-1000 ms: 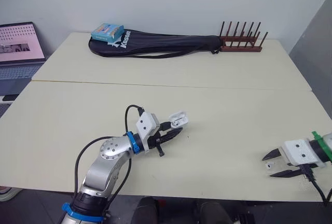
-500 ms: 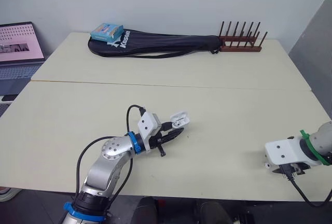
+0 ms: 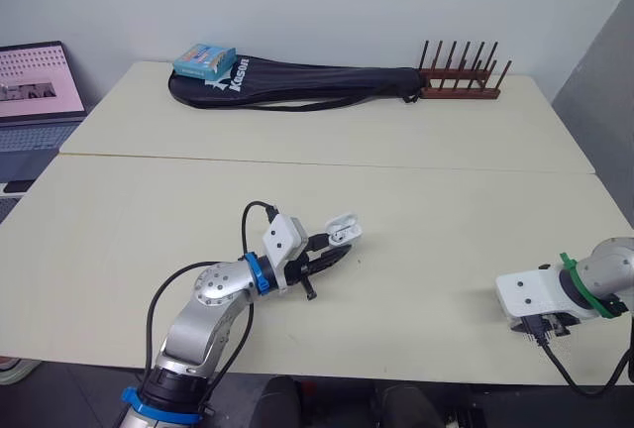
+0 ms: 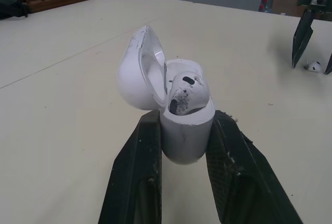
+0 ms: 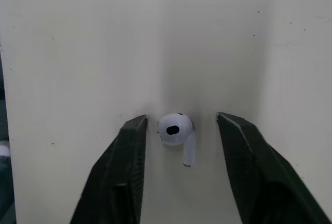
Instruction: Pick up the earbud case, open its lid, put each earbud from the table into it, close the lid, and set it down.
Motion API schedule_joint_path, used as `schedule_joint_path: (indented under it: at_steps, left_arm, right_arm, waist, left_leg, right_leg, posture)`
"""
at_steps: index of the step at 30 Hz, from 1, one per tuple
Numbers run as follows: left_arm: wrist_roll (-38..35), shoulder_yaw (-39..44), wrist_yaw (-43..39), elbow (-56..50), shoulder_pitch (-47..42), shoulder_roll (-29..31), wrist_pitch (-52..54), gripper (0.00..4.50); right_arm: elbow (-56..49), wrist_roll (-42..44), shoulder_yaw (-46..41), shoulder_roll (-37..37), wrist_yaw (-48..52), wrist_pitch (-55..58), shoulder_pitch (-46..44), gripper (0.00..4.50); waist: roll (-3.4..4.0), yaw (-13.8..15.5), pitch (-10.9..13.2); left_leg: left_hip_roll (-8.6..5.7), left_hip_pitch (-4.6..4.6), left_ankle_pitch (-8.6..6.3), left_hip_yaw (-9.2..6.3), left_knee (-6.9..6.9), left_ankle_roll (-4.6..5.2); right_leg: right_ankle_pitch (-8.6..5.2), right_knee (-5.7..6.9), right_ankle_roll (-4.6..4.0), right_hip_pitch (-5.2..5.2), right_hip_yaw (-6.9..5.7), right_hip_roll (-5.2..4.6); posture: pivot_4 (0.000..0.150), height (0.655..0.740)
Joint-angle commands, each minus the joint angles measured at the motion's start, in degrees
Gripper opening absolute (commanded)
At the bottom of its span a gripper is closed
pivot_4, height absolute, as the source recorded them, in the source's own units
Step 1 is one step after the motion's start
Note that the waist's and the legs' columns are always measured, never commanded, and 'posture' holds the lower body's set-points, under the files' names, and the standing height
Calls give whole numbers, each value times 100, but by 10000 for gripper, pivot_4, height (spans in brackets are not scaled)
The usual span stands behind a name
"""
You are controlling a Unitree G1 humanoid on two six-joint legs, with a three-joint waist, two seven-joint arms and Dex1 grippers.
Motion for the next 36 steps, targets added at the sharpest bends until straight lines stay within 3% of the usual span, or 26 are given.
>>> schedule_joint_path:
  at_steps: [1, 3, 9, 13, 19, 23, 30, 36]
  left_arm:
    - [-41, 6, 28, -107, -55, -24, -73, 7926]
    - [-42, 8, 16, -88, -67, -21, -80, 7926]
    - [-36, 4, -11, -43, -98, -20, -100, 7926]
    - [-30, -8, -14, 0, -148, -47, -124, 7926]
    - [-30, 6, -36, 188, -336, -108, -205, 7926]
    - [-40, 50, -33, 331, -504, -144, -253, 7926]
    - [-73, 62, -104, 506, -722, -183, -330, 7926]
    - [-100, 92, -205, 606, -859, -199, -322, 7926]
  right_arm:
    - [-19, -35, 26, 51, 4, 14, -75, 10115]
    - [-24, -24, 32, 75, 19, 32, -102, 3506]
    - [-89, 196, -155, 74, 67, 89, -208, 3478]
    - [-310, 885, -460, 369, 97, 558, -634, 3478]
    - [-943, 2553, -932, 2071, -859, 2064, -1708, 3478]
    - [-1186, 2932, -1127, 3346, -1977, 2098, -1766, 3478]
    - [-1083, 2519, -468, 5033, -3292, 1076, -1359, 3478]
    - [-374, 1966, -8, 5505, -3666, 207, -1298, 3478]
  waist:
    - [0, -6, 0]
    - [0, -7, 0]
    - [0, -7, 0]
    - [0, -11, 0]
    - [-7, -5, 4]
    - [-8, 26, 3]
    - [-8, 9, 3]
    - [-8, 4, 3]
  left_leg:
    - [1, 0, 0, 1, 0, 0]
    - [1, 2, 0, 1, 1, 0]
    - [1, 1, 0, 0, 1, 0]
    - [1, 2, 0, 1, 1, 0]
    - [2, -2, 0, -6, 0, 0]
    - [-2, -10, 0, -23, 0, -1]
    - [-6, -21, 0, -32, -1, -1]
    - [-3, -19, 1, -31, 0, -1]
  right_leg:
    - [0, 0, 0, 0, 1, 0]
    - [0, 0, 0, 1, 1, 0]
    - [0, 0, 0, 1, 0, 1]
    - [0, 1, 0, 1, 1, 1]
    - [1, 2, -1, 1, -3, 5]
    - [1, 2, -2, 2, -19, 2]
    - [1, 6, -2, -7, -27, 0]
    - [1, 13, -2, -12, -27, 4]
  posture:
    - [1500, 6787]
    - [1500, 6787]
    - [1500, 6787]
    - [1500, 6787]
    - [1500, 6787]
    - [1500, 6787]
    - [1500, 6787]
    - [1500, 6787]
